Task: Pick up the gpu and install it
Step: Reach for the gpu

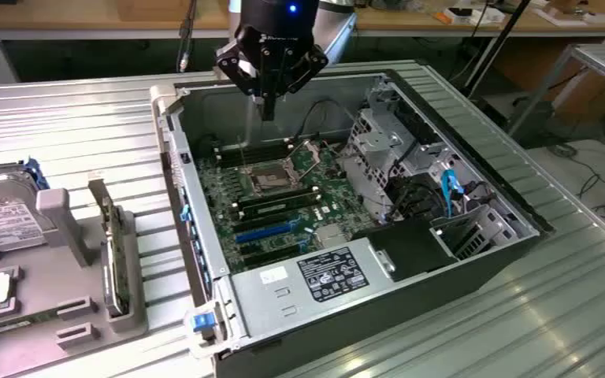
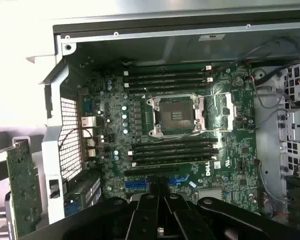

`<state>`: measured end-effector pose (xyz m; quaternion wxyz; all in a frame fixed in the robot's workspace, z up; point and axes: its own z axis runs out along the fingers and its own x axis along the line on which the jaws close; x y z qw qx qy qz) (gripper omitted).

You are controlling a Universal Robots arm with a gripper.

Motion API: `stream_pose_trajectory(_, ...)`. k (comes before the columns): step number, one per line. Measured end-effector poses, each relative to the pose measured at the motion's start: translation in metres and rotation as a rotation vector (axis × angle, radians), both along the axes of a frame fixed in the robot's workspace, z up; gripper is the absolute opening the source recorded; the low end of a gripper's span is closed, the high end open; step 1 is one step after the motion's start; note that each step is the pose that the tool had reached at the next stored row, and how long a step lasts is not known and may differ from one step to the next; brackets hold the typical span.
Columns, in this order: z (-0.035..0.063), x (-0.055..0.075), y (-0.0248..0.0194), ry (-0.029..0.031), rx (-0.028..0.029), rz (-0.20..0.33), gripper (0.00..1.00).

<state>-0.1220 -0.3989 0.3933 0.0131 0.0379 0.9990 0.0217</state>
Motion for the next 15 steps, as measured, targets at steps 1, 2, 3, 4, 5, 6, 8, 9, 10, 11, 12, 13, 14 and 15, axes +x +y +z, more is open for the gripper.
stream_pose_trajectory(1, 0.0000, 0.000, 0.0000, 0.0000, 0.0000, 0.000, 0.11)
stream_pose_trajectory(2, 0.0000, 0.000, 0.0000, 0.0000, 0.0000, 0.000, 0.11)
stream_pose_trajectory(3, 0.0000, 0.000, 0.0000, 0.0000, 0.0000, 0.000, 0.11)
stream_pose_trajectory(4, 0.0000, 0.000, 0.0000, 0.0000, 0.0000, 0.000, 0.11)
stream_pose_trajectory(5, 0.0000, -0.003, 0.0000, 0.0001, -0.0002, 0.000, 0.11)
stream_pose_trajectory(6, -0.0002, -0.007, 0.0000, 0.0000, -0.0001, 0.000, 0.11)
stream_pose_trajectory(8, -0.0012, -0.015, 0.0000, -0.0001, 0.0000, 0.000, 0.11)
stream_pose_trajectory(9, -0.0017, -0.017, 0.0000, -0.0002, 0.0002, 0.000, 0.11)
stream_pose_trajectory(10, -0.0020, -0.019, 0.0000, 0.0000, 0.0000, 0.000, 0.11)
stream_pose_trajectory(11, -0.0019, -0.019, 0.0000, 0.0007, -0.0004, 0.000, 0.11)
stream_pose_trajectory(12, -0.0019, -0.019, 0.0000, 0.0006, -0.0004, 0.000, 0.11)
stream_pose_trajectory(13, -0.0020, -0.019, 0.0000, 0.0006, -0.0003, 0.000, 0.11)
stream_pose_trajectory(14, -0.0021, -0.019, 0.0000, 0.0005, -0.0001, 0.000, 0.11)
stream_pose_trajectory(15, -0.0021, -0.019, 0.0000, 0.0005, -0.0002, 0.000, 0.11)
